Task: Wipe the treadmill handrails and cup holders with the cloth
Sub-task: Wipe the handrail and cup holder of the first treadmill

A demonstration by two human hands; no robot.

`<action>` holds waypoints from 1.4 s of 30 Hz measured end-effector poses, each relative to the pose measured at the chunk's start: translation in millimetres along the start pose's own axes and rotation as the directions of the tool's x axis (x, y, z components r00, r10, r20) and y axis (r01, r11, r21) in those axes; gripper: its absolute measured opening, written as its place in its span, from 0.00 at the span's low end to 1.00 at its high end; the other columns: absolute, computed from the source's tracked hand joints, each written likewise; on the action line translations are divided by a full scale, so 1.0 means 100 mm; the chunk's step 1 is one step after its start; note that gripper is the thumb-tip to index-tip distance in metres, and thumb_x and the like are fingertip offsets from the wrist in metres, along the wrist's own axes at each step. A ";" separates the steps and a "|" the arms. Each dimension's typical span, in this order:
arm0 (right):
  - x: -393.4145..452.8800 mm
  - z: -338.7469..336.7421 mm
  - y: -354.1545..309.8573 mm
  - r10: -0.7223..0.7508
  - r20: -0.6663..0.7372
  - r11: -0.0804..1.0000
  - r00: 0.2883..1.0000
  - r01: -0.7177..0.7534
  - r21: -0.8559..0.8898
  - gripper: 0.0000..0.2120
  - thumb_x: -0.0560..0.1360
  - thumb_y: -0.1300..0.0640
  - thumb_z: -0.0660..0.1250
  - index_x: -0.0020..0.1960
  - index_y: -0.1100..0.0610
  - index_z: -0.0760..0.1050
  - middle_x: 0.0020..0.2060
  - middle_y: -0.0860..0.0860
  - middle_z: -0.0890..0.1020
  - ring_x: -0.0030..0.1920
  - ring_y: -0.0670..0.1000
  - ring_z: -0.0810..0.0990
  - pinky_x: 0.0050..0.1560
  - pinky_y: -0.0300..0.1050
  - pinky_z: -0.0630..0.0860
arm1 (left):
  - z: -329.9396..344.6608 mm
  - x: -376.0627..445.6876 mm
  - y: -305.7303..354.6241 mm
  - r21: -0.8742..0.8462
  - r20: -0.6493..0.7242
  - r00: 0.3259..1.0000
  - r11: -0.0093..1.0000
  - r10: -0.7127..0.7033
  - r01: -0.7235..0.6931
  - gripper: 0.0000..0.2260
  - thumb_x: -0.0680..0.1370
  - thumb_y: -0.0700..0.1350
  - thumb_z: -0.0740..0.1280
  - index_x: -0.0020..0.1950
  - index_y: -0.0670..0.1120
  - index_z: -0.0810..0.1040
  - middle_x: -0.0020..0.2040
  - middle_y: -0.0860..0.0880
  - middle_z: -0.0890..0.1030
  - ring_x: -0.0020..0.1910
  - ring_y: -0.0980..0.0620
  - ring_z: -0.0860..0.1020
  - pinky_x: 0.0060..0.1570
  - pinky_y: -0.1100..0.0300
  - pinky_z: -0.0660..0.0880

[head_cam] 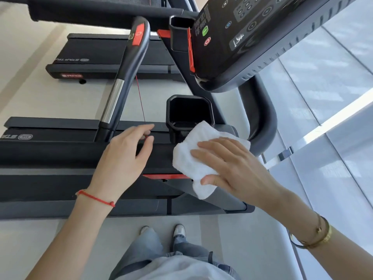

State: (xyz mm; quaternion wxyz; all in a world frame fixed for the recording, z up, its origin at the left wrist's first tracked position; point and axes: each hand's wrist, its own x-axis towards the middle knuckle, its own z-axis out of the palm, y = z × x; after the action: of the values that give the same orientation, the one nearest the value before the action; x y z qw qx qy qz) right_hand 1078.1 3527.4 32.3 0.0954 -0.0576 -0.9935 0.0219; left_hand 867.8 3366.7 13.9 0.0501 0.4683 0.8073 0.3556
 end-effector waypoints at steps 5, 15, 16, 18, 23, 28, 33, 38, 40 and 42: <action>0.19 0.30 -0.32 0.182 -0.060 0.982 0.982 -0.177 0.070 0.27 0.81 0.39 0.51 0.73 0.52 0.68 0.70 0.52 0.71 0.70 0.56 0.67 0.72 0.49 0.60 | -0.16 -0.09 -0.22 0.017 -0.018 0.999 0.999 0.038 -0.038 0.14 0.81 0.43 0.62 0.65 0.45 0.78 0.58 0.51 0.82 0.56 0.53 0.80 0.59 0.54 0.77; 1.04 0.86 -1.20 0.314 -0.443 0.930 0.839 -0.367 -0.035 0.21 0.80 0.39 0.59 0.60 0.53 0.78 0.54 0.50 0.81 0.54 0.55 0.77 0.58 0.52 0.70 | -0.61 -0.23 -0.88 0.089 0.018 0.992 0.988 0.129 -0.130 0.11 0.80 0.39 0.64 0.60 0.43 0.81 0.55 0.48 0.83 0.56 0.47 0.79 0.60 0.45 0.73; 1.02 0.88 -1.19 0.310 -0.471 0.927 0.826 -0.373 -0.045 0.21 0.80 0.40 0.61 0.60 0.54 0.79 0.53 0.51 0.81 0.54 0.56 0.78 0.59 0.51 0.70 | -0.65 -0.24 -0.95 0.093 0.016 0.991 0.987 0.132 -0.133 0.11 0.80 0.39 0.64 0.59 0.43 0.81 0.55 0.48 0.83 0.56 0.47 0.79 0.60 0.44 0.73; 0.89 0.89 -1.10 0.324 -0.519 0.915 0.791 -0.402 -0.042 0.20 0.80 0.41 0.62 0.60 0.56 0.79 0.54 0.52 0.81 0.56 0.56 0.77 0.62 0.50 0.69 | -0.73 -0.26 -1.05 0.101 0.023 0.991 0.986 0.134 -0.135 0.10 0.80 0.40 0.64 0.59 0.44 0.81 0.55 0.48 0.83 0.56 0.47 0.79 0.62 0.44 0.72; 0.81 0.88 -1.08 0.516 -0.573 0.812 0.636 -0.577 0.090 0.17 0.80 0.43 0.60 0.56 0.53 0.80 0.54 0.49 0.80 0.58 0.54 0.76 0.64 0.49 0.67 | -0.83 -0.26 -1.18 0.102 0.086 0.980 0.977 0.180 -0.189 0.12 0.82 0.43 0.62 0.62 0.45 0.80 0.57 0.49 0.82 0.57 0.48 0.79 0.65 0.48 0.70; 1.19 0.99 -1.48 0.510 -0.601 0.809 0.615 -0.580 0.092 0.16 0.81 0.44 0.59 0.54 0.52 0.80 0.51 0.48 0.81 0.55 0.54 0.75 0.61 0.50 0.67 | -0.86 -0.25 -1.22 0.101 0.110 0.969 0.968 0.221 -0.232 0.13 0.82 0.44 0.61 0.64 0.45 0.79 0.58 0.49 0.82 0.56 0.48 0.79 0.64 0.51 0.70; 1.22 1.06 -1.50 0.391 -0.577 0.889 0.717 -0.457 0.033 0.17 0.81 0.44 0.61 0.59 0.54 0.79 0.56 0.49 0.81 0.59 0.54 0.76 0.64 0.50 0.66 | -0.83 -0.26 -1.23 0.113 0.088 0.971 0.966 0.223 -0.232 0.13 0.82 0.44 0.61 0.63 0.45 0.80 0.57 0.50 0.82 0.55 0.49 0.80 0.63 0.53 0.70; 0.86 0.96 -1.07 0.450 -0.629 0.841 0.634 -0.538 0.059 0.15 0.81 0.45 0.59 0.57 0.52 0.79 0.53 0.47 0.80 0.55 0.52 0.75 0.62 0.42 0.63 | -0.80 -0.27 -1.23 0.137 0.062 0.975 0.966 0.212 -0.218 0.13 0.82 0.45 0.60 0.63 0.46 0.80 0.55 0.50 0.82 0.54 0.49 0.79 0.63 0.55 0.68; 0.82 0.96 -0.99 0.443 -0.639 0.845 0.629 -0.532 0.061 0.14 0.81 0.45 0.59 0.56 0.51 0.79 0.52 0.46 0.80 0.53 0.51 0.75 0.61 0.40 0.62 | -0.78 -0.27 -1.24 0.142 0.056 0.976 0.966 0.210 -0.216 0.12 0.82 0.45 0.60 0.62 0.46 0.80 0.55 0.49 0.82 0.54 0.49 0.79 0.62 0.54 0.68; 0.84 0.98 -0.99 0.438 -0.664 0.842 0.606 -0.535 0.067 0.14 0.81 0.46 0.59 0.55 0.52 0.79 0.50 0.47 0.80 0.52 0.51 0.75 0.60 0.40 0.62 | -0.79 -0.27 -1.24 0.142 0.053 0.977 0.967 0.206 -0.211 0.12 0.82 0.45 0.61 0.62 0.46 0.80 0.55 0.49 0.82 0.54 0.48 0.79 0.62 0.54 0.68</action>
State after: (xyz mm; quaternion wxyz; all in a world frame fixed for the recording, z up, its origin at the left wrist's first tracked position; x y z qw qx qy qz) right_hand 966.6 3435.6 -42.8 0.4233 -0.3363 -0.8402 -0.0435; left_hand 761.2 3265.7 -11.4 -0.0071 0.5596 0.7765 0.2896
